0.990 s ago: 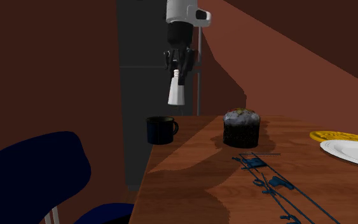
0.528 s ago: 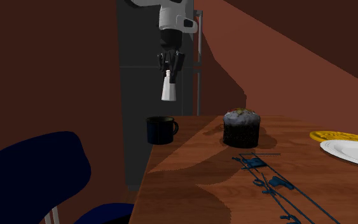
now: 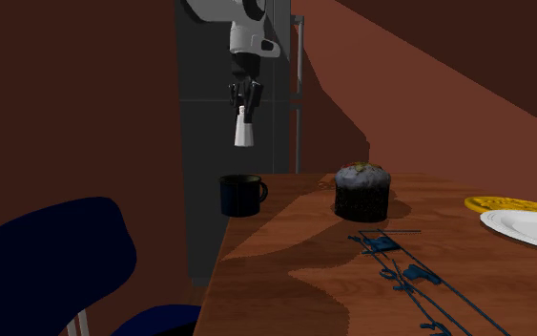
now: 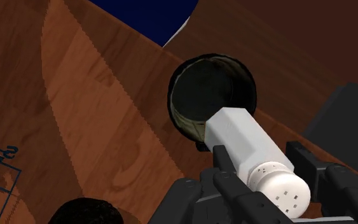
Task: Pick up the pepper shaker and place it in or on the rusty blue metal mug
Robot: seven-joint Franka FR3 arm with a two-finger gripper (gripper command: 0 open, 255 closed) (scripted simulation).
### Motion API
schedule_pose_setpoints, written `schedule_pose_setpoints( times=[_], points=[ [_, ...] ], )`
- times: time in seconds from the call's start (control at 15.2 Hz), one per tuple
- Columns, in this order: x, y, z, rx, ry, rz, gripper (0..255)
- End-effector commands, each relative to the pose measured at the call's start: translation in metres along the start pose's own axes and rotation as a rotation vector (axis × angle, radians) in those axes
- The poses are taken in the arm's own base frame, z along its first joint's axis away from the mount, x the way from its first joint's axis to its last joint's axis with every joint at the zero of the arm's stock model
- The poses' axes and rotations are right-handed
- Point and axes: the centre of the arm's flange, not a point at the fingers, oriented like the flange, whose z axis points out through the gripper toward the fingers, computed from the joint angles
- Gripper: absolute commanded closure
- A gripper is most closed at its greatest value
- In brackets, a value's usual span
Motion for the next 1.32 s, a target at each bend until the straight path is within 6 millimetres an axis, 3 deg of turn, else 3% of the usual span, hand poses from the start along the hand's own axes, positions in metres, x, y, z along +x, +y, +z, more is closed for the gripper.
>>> schedule_pose_setpoints(
  times=[0.0, 1.06, 1.25],
  points=[
    [0.002, -0.006, 0.008, 0.000, 0.000, 0.002, 255],
    [0.004, 0.002, 0.092, 0.000, 0.000, 0.002, 255],
    [0.004, 0.002, 0.092, 0.000, 0.000, 0.002, 255]
  ],
)
